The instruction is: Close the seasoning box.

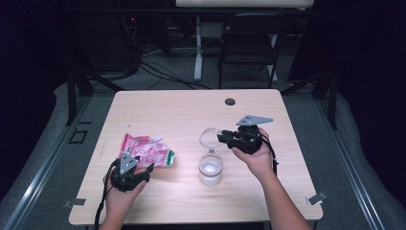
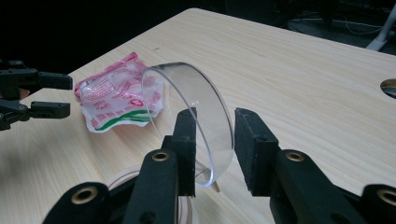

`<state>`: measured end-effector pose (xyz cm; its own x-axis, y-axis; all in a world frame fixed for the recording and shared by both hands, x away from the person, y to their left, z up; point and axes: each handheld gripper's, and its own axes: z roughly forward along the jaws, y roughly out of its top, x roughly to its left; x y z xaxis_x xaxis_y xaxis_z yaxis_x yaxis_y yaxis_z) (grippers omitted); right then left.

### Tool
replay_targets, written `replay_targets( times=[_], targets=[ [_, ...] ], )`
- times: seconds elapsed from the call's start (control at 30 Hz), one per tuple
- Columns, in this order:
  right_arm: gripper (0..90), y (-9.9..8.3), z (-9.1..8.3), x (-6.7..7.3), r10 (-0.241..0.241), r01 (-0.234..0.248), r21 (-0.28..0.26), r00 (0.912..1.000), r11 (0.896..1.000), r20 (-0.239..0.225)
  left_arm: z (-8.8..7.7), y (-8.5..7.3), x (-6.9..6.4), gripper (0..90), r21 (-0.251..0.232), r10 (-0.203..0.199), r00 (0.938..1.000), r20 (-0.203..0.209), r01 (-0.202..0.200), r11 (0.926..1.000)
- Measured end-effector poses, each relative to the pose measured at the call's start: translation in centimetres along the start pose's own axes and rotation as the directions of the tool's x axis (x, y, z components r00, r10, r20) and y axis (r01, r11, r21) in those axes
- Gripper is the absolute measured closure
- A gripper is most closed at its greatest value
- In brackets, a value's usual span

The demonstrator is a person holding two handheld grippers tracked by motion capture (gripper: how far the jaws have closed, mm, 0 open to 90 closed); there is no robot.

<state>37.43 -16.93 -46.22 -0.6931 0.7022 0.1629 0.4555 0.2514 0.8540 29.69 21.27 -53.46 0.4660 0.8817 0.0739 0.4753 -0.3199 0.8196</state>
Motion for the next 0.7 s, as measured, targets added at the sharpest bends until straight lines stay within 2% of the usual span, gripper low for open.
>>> replay_targets(
  times=[0.43,0.7],
  targets=[
    [68.1,0.10,-0.08,0.26,-0.005,0.005,0.004,1.0000,1.000,-0.004,-0.01,0.07,-0.11,40.1,-0.004,0.003,1.0000,0.005,-0.003,1.0000],
    [66.4,0.22,-0.17,0.71,-0.030,0.030,0.010,0.9995,0.999,0.005,-0.01,0.16,-0.19,40.2,-0.010,0.007,0.9999,0.008,-0.007,0.9999]
  ],
)
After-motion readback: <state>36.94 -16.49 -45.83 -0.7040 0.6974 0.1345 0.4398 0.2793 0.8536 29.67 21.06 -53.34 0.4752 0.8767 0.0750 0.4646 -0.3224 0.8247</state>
